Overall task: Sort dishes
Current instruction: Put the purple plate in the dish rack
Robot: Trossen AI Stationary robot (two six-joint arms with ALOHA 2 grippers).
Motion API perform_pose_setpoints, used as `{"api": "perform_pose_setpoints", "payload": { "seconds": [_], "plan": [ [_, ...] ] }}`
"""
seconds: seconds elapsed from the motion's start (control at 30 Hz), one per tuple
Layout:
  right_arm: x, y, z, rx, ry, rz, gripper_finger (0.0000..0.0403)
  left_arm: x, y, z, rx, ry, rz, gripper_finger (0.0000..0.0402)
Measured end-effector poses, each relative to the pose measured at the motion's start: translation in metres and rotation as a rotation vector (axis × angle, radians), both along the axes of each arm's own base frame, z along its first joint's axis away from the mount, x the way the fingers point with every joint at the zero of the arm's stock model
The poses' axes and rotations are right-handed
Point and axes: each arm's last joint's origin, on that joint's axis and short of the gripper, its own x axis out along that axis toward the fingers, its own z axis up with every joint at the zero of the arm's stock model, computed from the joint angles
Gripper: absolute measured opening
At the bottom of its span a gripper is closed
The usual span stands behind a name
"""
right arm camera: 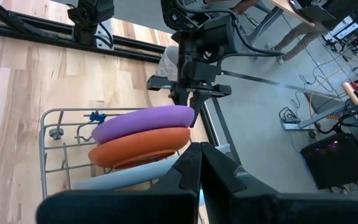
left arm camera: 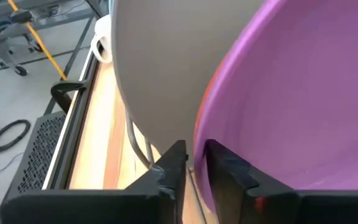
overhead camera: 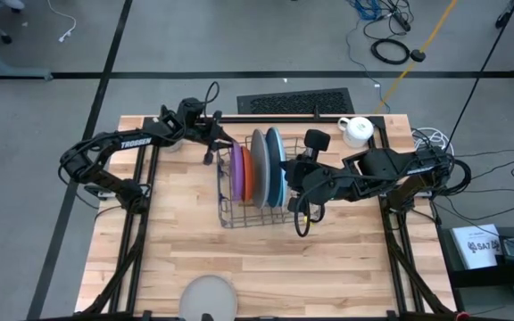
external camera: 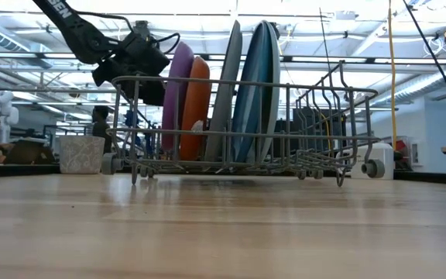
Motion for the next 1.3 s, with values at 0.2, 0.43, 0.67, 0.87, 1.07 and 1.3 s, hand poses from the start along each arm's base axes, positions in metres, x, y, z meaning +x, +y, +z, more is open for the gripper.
{"api": "perform_pose_setpoints", "payload": {
  "seconds": [0.2,0.43,0.67,0.87,1.07,1.3],
  "plan": [
    [0.0,0.0,0.0,0.0,0.0,0.0,0.0,0.003,-0.004,0.0,-0.03,-0.004,-0.023,0.0124],
    [0.0,0.0,0.0,0.0,0.0,0.0,0.0,0.005,-0.01,0.005,-0.006,-0.003,-0.014,0.0174],
    [0.0,0.0,0.0,0.0,0.0,0.0,0.0,0.0,-0.016,0.021,0.033,-0.042,-0.014,0.0175],
    [0.0,0.0,0.0,-0.001,0.001,0.0,0.0,-0.009,-0.024,0.037,0.059,-0.07,-0.015,0.0175],
    [0.0,0.0,0.0,-0.003,0.002,0.002,0.0,-0.018,-0.033,0.042,0.023,-0.031,-0.016,0.0175],
    [0.0,0.0,0.0,-0.003,0.003,0.002,0.0,-0.017,-0.043,0.033,-0.024,0.087,0.008,0.0175]
  ]
}}
